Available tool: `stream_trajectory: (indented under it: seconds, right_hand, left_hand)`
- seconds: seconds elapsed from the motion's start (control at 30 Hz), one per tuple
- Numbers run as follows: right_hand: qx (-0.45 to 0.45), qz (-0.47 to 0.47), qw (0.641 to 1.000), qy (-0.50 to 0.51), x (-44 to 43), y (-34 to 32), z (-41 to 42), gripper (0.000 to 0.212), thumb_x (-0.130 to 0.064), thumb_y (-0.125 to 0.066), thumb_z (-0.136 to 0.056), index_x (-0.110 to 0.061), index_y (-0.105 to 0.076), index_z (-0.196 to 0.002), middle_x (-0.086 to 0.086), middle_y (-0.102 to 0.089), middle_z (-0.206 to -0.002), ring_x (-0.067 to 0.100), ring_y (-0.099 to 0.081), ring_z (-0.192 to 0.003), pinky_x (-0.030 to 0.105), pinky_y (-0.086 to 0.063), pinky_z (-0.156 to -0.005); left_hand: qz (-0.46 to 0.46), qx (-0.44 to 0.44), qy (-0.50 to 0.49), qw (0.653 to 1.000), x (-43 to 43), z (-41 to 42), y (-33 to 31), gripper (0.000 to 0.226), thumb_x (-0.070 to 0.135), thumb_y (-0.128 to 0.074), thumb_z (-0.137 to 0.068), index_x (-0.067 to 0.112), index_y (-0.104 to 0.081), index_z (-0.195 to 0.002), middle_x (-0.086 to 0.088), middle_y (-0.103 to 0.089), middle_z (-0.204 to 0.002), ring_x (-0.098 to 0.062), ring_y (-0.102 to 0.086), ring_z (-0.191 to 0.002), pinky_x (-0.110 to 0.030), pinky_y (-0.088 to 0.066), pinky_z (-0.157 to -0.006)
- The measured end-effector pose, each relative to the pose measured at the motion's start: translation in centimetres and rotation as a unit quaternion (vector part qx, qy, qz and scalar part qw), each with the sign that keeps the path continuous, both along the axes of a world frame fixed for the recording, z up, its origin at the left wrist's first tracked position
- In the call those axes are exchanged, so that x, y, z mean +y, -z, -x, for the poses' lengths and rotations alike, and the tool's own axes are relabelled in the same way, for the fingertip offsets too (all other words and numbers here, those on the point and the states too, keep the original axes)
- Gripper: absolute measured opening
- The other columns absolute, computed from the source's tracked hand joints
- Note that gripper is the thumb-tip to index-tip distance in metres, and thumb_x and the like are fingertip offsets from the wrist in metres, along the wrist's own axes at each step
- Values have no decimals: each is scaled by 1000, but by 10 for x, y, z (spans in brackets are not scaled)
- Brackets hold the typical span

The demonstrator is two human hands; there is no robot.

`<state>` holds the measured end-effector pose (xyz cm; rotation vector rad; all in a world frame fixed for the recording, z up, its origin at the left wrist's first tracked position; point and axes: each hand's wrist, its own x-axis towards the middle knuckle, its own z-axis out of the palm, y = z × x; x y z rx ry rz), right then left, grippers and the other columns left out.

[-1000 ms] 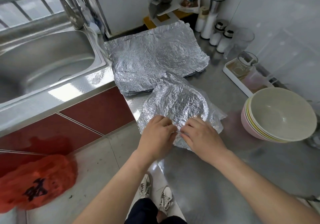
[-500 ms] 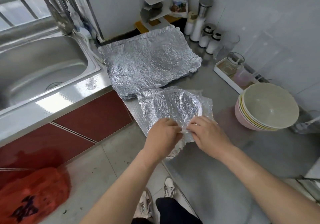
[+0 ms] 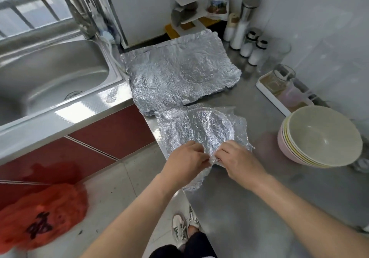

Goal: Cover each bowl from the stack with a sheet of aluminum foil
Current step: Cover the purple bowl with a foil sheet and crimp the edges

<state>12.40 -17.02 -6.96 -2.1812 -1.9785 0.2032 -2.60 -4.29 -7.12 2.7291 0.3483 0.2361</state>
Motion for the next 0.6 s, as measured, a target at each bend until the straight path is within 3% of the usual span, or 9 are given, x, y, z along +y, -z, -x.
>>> stream_trajectory:
  seconds: [0.17, 0.3, 0.43, 0.5, 0.6]
  right_hand:
    - [-27, -7, 1000, 11, -2, -2, -9, 32, 8, -77, -56, -13, -59, -72, -1, -53, -77, 21, -52, -73, 35, -48, -50]
    - [-38, -8, 999, -11, -1, 1, -19, 31, 9, -75, -56, -13, -60, -71, 1, -54, -75, 24, -52, -72, 38, -49, -53]
    - [-44, 5, 999, -29, 1, -4, -30, 29, 7, -75, -57, -14, -63, -72, 1, -57, -76, 23, -55, -73, 37, -49, -56]
    - [-38, 18, 999, -16, 0, -9, -36, 26, 4, -75, -63, -16, -65, -76, -1, -59, -83, 23, -57, -83, 39, -52, -66]
    - [27, 21, 999, 38, -6, -11, -42, 28, -5, -60, -76, -15, -66, -101, 2, -60, -120, 26, -51, -119, 48, -46, -94]
  left_hand:
    - [-55, 0, 7, 998, -11, -9, 2, 18, 33, -69, -83, 22, -72, -68, 7, -56, -65, -16, -54, -64, -24, -43, -49]
    - [-105, 6, 37, 994, -15, -16, 7, 18, 22, -84, -67, 20, -67, -61, 4, -54, -62, -18, -51, -58, -27, -46, -51]
    - [-90, 34, 29, 995, -22, -26, 8, 19, 24, -86, -65, 21, -68, -60, 5, -55, -62, -16, -52, -58, -26, -43, -48]
    - [-35, 16, -10, 999, -23, -28, 4, 15, 28, -81, -75, 18, -72, -68, 4, -58, -69, -16, -54, -66, -28, -46, -52]
    - [40, 4, -33, 999, -15, -31, -3, 27, 36, -58, -93, 15, -72, -102, -4, -67, -104, -22, -57, -98, -37, -52, -80]
